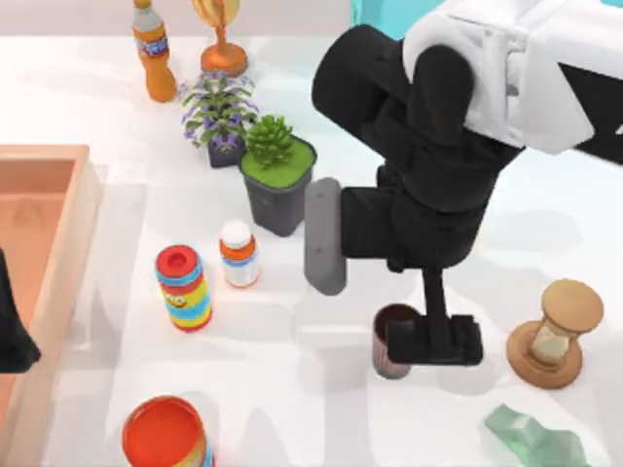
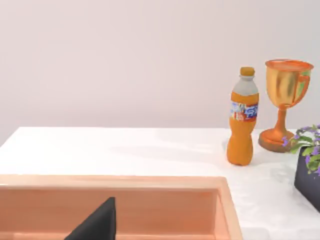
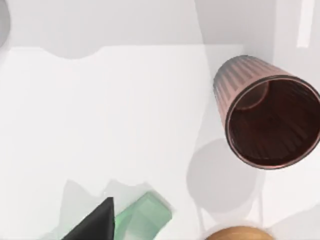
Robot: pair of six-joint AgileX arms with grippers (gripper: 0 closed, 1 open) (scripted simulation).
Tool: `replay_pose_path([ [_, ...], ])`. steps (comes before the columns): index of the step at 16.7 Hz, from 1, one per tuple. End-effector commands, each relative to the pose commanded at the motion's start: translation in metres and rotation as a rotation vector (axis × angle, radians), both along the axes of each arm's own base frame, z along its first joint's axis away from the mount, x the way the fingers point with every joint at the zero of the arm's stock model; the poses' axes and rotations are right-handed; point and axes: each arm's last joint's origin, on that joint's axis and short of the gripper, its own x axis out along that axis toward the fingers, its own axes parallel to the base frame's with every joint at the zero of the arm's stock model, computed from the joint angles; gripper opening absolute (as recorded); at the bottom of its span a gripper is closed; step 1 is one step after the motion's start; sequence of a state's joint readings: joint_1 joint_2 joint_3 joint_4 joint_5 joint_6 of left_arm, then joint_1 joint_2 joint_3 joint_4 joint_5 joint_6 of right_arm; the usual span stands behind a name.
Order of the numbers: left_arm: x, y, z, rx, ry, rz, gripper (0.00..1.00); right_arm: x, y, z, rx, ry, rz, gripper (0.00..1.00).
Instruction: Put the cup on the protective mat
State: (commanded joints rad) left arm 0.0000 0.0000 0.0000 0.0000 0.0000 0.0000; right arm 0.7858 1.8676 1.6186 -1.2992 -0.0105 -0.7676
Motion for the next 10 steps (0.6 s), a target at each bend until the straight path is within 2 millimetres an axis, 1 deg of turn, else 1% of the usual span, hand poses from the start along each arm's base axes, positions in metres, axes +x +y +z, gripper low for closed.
replay_pose_path([
  [8, 0.0, 0.0, 0.0, 0.0, 0.0, 0.0, 1.0, 0.002, 0.0, -0.003, -0.02, 0.008, -0.002, 1.0],
  [10, 0.0, 0.0, 0.0, 0.0, 0.0, 0.0, 1.0, 0.003, 0.002, -0.015, -0.026, 0.012, 0.001, 1.0],
])
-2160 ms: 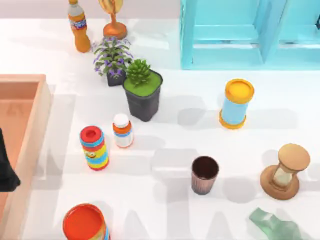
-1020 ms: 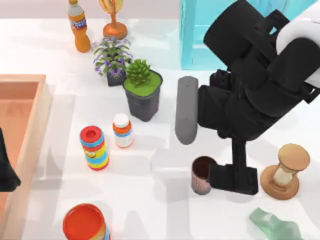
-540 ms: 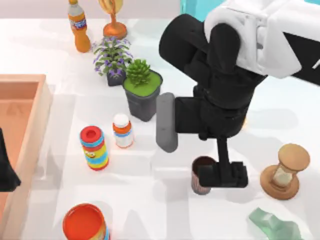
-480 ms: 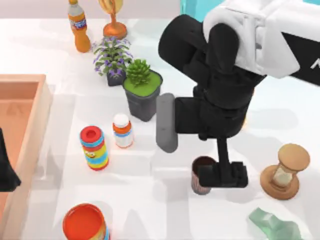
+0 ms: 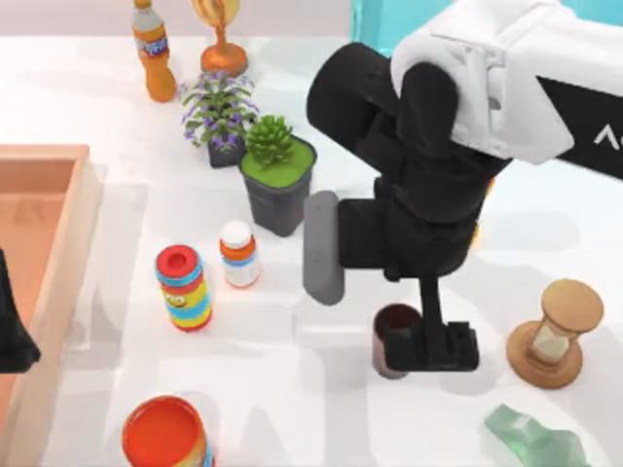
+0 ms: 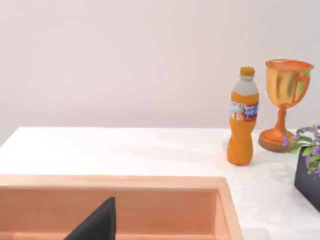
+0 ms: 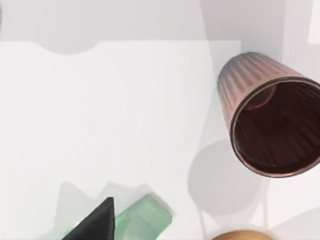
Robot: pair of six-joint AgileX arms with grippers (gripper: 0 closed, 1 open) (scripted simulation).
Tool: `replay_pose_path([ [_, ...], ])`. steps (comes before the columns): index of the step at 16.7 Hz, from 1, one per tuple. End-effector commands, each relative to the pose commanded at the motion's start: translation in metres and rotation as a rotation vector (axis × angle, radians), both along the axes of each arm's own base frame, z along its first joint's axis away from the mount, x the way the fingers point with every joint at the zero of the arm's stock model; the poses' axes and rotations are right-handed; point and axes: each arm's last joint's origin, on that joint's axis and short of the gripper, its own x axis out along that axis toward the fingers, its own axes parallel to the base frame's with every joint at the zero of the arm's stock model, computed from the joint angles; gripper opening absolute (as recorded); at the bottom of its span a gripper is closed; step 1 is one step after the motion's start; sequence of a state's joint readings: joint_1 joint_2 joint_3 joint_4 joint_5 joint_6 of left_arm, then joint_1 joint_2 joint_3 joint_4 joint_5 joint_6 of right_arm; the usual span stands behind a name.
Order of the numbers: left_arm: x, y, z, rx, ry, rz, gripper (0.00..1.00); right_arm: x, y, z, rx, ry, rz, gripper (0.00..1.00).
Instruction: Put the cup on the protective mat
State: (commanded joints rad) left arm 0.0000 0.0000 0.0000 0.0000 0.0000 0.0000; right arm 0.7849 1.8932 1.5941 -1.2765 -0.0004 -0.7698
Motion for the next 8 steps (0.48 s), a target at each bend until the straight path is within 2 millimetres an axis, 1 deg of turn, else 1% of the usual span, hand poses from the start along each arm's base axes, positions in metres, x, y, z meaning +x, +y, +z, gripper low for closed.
replay_pose_path([
  [6, 0.0, 0.0, 0.0, 0.0, 0.0, 0.0, 1.0, 0.001, 0.002, -0.066, 0.016, -0.016, 0.0, 1.0],
  [8, 0.0, 0.0, 0.0, 0.0, 0.0, 0.0, 1.0, -0.001, 0.0, -0.083, 0.007, -0.007, 0.001, 1.0],
])
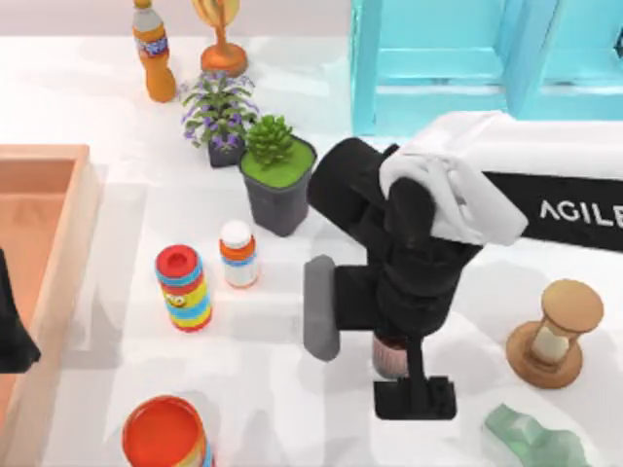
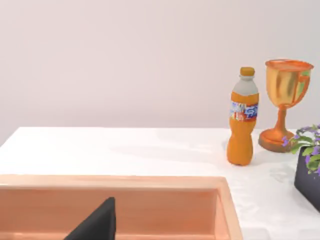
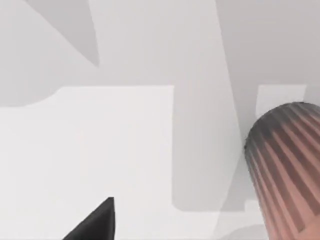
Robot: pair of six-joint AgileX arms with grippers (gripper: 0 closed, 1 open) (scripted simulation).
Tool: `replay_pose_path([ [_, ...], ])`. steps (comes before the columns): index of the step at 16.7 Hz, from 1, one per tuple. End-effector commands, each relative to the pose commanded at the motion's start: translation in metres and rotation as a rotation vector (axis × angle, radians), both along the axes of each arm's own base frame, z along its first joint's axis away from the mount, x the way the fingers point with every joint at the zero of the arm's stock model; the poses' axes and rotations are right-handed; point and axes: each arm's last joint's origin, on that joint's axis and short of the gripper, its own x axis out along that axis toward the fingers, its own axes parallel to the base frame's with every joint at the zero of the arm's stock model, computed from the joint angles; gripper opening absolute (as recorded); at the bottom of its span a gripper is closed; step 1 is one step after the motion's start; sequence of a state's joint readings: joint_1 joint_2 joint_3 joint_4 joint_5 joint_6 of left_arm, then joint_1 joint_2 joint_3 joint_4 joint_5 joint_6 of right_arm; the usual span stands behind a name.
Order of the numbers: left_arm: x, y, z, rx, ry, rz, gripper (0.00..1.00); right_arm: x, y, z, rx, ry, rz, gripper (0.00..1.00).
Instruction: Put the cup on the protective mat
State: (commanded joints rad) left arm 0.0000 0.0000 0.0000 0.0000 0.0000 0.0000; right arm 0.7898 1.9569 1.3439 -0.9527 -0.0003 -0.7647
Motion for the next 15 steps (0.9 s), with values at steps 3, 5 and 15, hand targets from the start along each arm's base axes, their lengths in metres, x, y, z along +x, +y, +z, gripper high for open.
replay_pose_path([
  [3, 0.0, 0.0, 0.0, 0.0, 0.0, 0.0, 1.0, -0.0005, -0.0004, -0.0044, -0.003, 0.003, 0.0, 1.0],
  [5, 0.0, 0.0, 0.0, 0.0, 0.0, 0.0, 1.0, -0.0005, -0.0004, -0.0044, -0.003, 0.003, 0.0, 1.0],
  [15, 0.0, 0.0, 0.0, 0.0, 0.0, 0.0, 1.0, -0.0005, -0.0004, -0.0044, -0.003, 0.003, 0.0, 0.25],
])
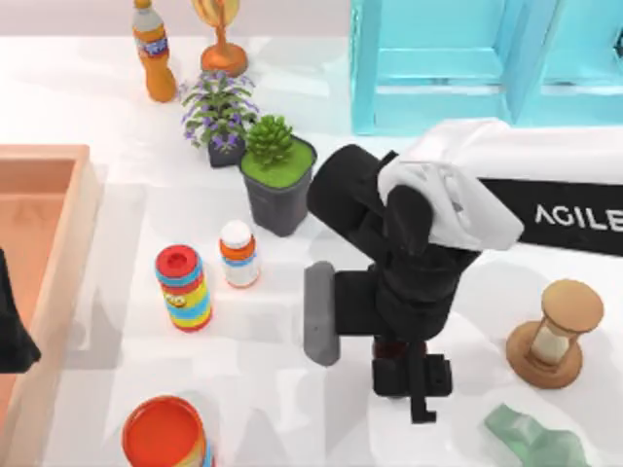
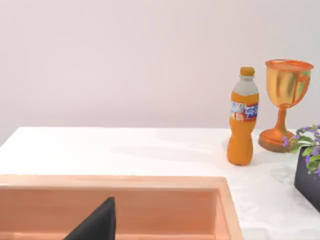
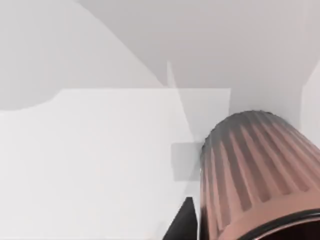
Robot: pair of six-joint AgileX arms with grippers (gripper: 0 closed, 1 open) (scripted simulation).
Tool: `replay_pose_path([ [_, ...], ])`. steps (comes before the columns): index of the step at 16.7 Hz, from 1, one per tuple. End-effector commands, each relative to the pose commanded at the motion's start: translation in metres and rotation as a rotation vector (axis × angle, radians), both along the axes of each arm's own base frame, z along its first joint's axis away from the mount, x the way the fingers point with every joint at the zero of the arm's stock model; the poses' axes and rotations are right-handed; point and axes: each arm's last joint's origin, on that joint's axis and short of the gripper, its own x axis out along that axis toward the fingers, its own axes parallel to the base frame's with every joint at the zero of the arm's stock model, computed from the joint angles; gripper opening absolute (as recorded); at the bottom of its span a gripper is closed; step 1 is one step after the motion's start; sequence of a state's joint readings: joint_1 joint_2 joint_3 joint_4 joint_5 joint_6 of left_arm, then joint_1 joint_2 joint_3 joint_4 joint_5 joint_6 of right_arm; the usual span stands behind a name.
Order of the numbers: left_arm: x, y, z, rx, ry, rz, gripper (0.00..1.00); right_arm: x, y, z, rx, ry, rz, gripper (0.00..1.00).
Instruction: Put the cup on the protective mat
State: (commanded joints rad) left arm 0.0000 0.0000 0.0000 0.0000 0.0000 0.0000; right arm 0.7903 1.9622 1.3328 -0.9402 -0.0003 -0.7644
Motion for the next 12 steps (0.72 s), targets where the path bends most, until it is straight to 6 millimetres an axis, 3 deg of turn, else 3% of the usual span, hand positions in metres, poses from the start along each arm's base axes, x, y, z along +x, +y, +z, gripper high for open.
replay_pose_path([
  [3, 0.0, 0.0, 0.0, 0.0, 0.0, 0.0, 1.0, 0.0, 0.0, 0.0, 0.0, 0.0, 0.0, 0.02],
  [12, 0.0, 0.0, 0.0, 0.0, 0.0, 0.0, 1.0, 0.0008, -0.0006, 0.0009, 0.002, -0.003, -0.003, 0.0],
])
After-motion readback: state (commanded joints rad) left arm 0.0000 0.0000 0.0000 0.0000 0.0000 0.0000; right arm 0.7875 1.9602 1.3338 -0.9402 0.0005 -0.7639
